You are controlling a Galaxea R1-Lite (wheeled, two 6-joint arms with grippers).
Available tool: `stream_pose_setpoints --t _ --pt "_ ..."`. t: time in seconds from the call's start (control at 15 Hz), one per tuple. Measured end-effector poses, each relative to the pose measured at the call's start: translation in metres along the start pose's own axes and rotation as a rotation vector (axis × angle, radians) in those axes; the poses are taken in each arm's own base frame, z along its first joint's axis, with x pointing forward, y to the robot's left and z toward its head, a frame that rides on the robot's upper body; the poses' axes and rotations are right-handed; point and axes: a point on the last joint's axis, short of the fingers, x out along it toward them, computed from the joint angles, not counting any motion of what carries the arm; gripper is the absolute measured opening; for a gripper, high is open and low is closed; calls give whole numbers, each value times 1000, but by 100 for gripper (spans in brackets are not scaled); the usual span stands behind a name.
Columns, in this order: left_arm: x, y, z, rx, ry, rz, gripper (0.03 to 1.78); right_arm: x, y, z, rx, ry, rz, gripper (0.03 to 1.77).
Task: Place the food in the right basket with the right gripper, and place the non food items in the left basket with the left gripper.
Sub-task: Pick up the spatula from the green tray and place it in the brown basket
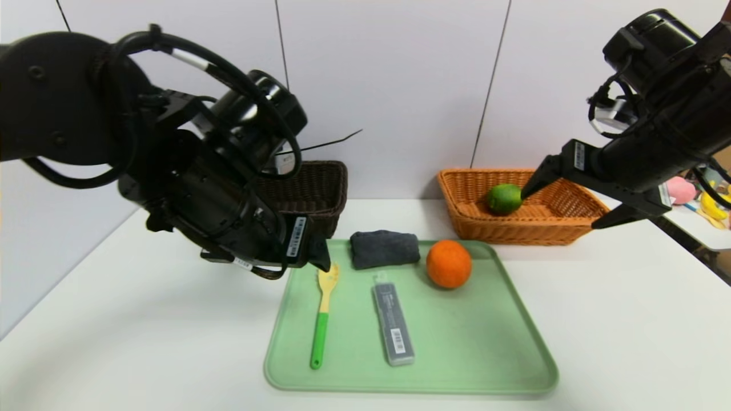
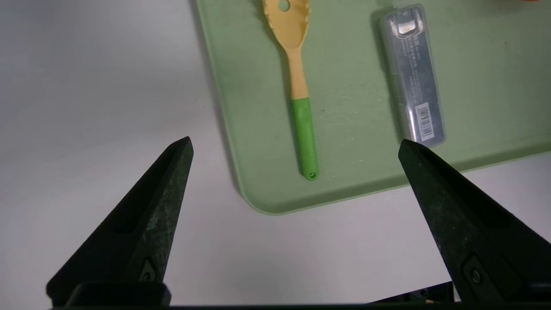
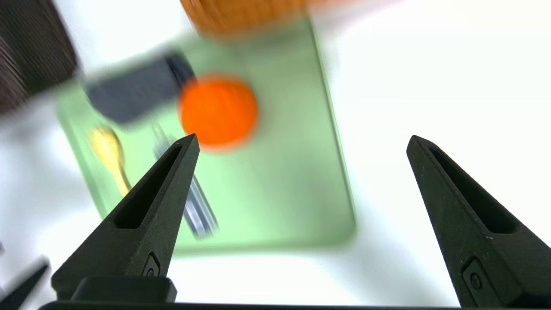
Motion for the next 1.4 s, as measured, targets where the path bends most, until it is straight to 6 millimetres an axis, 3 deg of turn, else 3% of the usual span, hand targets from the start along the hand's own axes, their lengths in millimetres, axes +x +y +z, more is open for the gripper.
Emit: stream_pose_setpoints --t 0.27,0.53,1.0,1.4 --pt "34 -25 8 -50 149 49 169 2 -1 -11 50 74 4 168" --pt "71 -35 5 -54 233 101 169 17 -4 -25 10 147 -51 169" --pt "104 -39 2 -57 294 143 169 20 -3 -27 1 155 -54 169" --pt "118 -39 0 -76 323 165 169 20 -4 -28 3 162 -58 170"
